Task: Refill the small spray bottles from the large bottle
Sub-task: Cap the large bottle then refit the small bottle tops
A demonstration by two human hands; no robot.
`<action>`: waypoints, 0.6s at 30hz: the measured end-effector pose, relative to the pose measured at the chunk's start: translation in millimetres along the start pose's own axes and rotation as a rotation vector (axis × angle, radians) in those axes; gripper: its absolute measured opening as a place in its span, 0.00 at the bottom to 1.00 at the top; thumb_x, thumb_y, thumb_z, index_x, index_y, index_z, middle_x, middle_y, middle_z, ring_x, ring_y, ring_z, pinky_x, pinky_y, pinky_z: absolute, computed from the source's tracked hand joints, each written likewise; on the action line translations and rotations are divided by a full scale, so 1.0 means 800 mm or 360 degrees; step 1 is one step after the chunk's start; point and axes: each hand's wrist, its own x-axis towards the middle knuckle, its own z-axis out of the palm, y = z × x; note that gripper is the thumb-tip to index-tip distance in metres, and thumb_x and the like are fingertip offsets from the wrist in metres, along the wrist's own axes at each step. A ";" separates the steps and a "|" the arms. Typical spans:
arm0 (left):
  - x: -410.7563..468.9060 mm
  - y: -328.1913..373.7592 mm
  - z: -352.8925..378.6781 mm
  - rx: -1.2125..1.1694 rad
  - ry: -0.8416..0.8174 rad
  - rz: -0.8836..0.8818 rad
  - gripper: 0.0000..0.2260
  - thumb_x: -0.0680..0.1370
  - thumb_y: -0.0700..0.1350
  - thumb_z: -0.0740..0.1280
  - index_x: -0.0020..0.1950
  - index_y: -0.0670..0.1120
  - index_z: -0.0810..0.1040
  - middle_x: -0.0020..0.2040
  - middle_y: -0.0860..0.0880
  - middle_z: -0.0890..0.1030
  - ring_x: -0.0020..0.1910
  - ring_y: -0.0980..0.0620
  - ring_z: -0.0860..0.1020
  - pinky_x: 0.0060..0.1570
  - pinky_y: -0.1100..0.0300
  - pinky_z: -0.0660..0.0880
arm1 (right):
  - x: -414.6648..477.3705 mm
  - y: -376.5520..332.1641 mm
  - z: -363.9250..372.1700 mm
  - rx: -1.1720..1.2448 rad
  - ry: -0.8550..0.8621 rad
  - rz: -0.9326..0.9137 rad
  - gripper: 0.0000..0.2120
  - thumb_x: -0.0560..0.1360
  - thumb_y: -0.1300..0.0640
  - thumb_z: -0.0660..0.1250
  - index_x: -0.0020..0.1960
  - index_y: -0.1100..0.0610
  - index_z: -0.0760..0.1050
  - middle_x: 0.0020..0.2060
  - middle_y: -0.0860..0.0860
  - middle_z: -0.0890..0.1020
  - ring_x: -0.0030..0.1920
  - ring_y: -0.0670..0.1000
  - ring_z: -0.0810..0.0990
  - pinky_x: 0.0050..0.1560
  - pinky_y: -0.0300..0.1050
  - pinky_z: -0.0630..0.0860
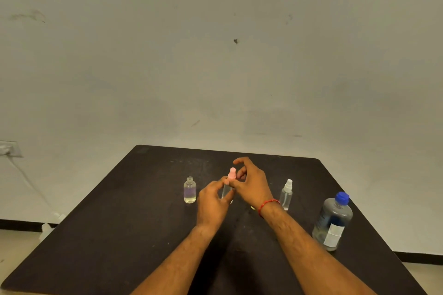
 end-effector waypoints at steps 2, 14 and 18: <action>0.000 0.000 -0.001 -0.0019 0.0007 0.0001 0.14 0.76 0.47 0.73 0.62 0.50 0.82 0.47 0.56 0.80 0.45 0.58 0.79 0.41 0.71 0.74 | 0.000 0.002 -0.001 0.0001 -0.0041 0.0002 0.24 0.71 0.55 0.75 0.64 0.47 0.71 0.47 0.46 0.80 0.49 0.44 0.79 0.49 0.37 0.77; -0.003 0.000 -0.003 -0.0038 -0.0012 0.0008 0.15 0.76 0.48 0.73 0.63 0.53 0.81 0.49 0.55 0.81 0.44 0.58 0.80 0.43 0.65 0.79 | -0.003 0.002 -0.003 0.0009 0.0007 -0.0045 0.17 0.71 0.57 0.76 0.57 0.47 0.76 0.45 0.45 0.79 0.48 0.44 0.78 0.46 0.33 0.76; -0.003 0.000 -0.001 -0.0031 -0.0024 -0.0009 0.19 0.76 0.48 0.74 0.66 0.51 0.79 0.47 0.58 0.78 0.44 0.59 0.79 0.43 0.68 0.76 | -0.001 0.002 -0.005 0.0125 -0.0132 -0.0066 0.24 0.74 0.61 0.72 0.66 0.46 0.71 0.54 0.43 0.80 0.57 0.44 0.79 0.53 0.42 0.80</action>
